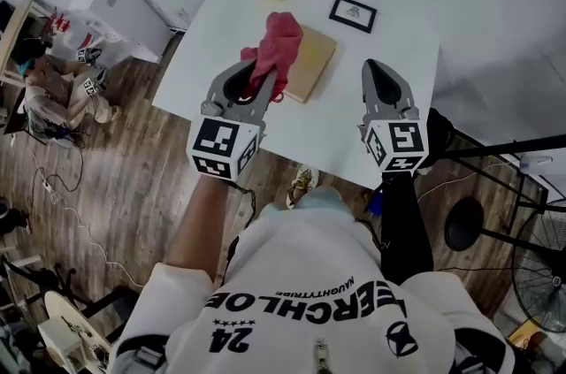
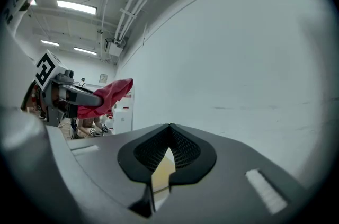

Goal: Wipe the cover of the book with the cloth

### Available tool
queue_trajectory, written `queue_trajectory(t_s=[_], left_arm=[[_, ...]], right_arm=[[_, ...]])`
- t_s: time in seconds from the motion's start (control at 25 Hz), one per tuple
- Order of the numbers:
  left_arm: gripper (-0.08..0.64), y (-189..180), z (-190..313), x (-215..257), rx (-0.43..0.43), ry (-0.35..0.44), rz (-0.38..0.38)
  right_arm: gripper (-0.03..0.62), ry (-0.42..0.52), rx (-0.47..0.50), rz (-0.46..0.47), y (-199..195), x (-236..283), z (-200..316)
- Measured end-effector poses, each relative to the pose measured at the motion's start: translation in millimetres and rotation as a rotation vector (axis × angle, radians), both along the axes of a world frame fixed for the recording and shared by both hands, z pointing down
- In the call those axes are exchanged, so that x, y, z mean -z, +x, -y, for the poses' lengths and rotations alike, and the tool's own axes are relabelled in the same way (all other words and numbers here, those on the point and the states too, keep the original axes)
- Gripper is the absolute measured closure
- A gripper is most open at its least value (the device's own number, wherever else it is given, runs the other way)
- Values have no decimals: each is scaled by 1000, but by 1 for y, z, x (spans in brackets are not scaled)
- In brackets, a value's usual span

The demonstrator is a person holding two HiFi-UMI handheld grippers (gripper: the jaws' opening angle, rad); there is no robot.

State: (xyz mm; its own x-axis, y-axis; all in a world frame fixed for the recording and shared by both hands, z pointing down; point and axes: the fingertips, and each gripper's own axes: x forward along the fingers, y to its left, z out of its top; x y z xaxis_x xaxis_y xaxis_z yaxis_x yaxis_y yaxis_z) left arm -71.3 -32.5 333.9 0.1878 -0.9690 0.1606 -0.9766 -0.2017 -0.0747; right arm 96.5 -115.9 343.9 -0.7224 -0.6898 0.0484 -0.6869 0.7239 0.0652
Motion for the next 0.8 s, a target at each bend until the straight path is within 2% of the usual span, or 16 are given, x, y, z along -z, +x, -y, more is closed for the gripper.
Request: queue_trajectory(t_s=[0.28,0.48,0.8], left_arm=[[410,-6,71,-3,-49,-10,26],[410,-11,110,-18,-61,-56,3],[410,6,143,-39,-112,-111,33]], right_arm=[[597,-22,3,-20,-22,-12,71],[595,-24,44,-45,-37,-21,99],[597,-68,-56,18,-12,-29,123]])
